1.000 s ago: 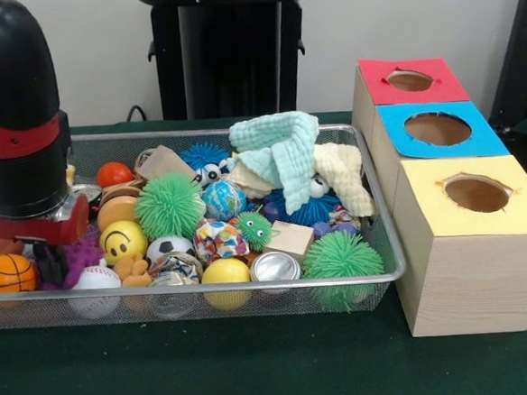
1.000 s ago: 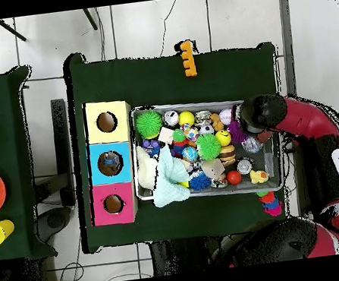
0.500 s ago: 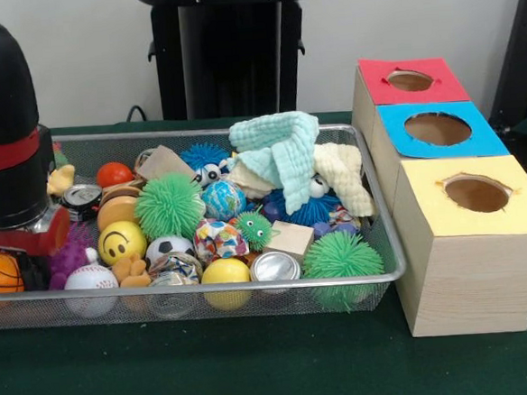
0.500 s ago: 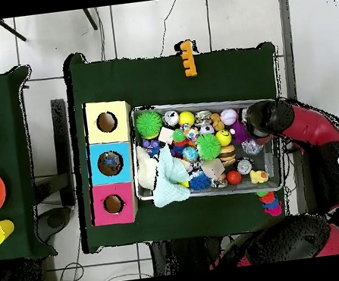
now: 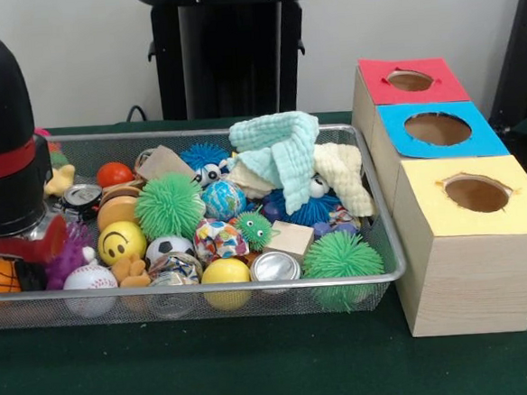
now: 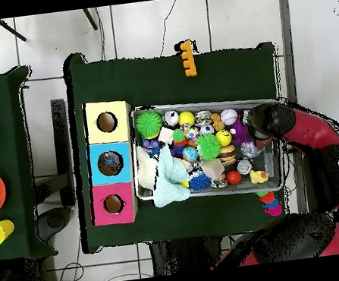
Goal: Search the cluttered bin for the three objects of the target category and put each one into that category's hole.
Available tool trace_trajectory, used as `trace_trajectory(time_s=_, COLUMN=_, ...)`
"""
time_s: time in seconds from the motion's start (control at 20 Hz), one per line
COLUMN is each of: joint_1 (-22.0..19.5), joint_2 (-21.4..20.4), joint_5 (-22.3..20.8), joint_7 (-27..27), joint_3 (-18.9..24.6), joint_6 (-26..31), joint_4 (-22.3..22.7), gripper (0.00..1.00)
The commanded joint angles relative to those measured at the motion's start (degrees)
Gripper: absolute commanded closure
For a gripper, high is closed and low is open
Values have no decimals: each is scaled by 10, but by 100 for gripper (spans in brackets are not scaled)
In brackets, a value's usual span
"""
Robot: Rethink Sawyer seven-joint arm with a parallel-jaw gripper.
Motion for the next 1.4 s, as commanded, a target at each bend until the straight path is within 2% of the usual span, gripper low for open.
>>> trace_trajectory(time_s=0.05, joint_1=-7, joint_2=40, joint_5=-13, joint_7=8, joint_3=39, joint_6=-32, joint_4=59, gripper=100)
trace_trajectory(time_s=0.3, joint_1=-4, joint_2=42, joint_5=-23, joint_7=1, joint_3=30, joint_6=-32, joint_4=54, gripper=100)
trace_trajectory(time_s=0.35, joint_1=-2, joint_2=42, joint_5=-20, joint_7=8, joint_3=24, joint_6=-23, joint_4=52, gripper=0)
trace_trajectory(time_s=0.7, joint_1=-12, joint_2=53, joint_5=-19, joint_7=-18, joint_3=38, joint_6=-5, joint_4=41, gripper=0)
trace_trajectory(time_s=1.05, joint_1=-20, joint_2=41, joint_5=-6, joint_7=-41, joint_3=43, joint_6=51, joint_4=33, gripper=0)
trace_trajectory(time_s=1.25, joint_1=-33, joint_2=-1, joint_5=-2, joint_7=-51, joint_3=40, joint_6=75, joint_4=65, gripper=0)
trace_trajectory(time_s=1.4, joint_1=-42, joint_2=-35, joint_5=-3, joint_7=-72, joint_3=36, joint_6=115, joint_4=75, gripper=0)
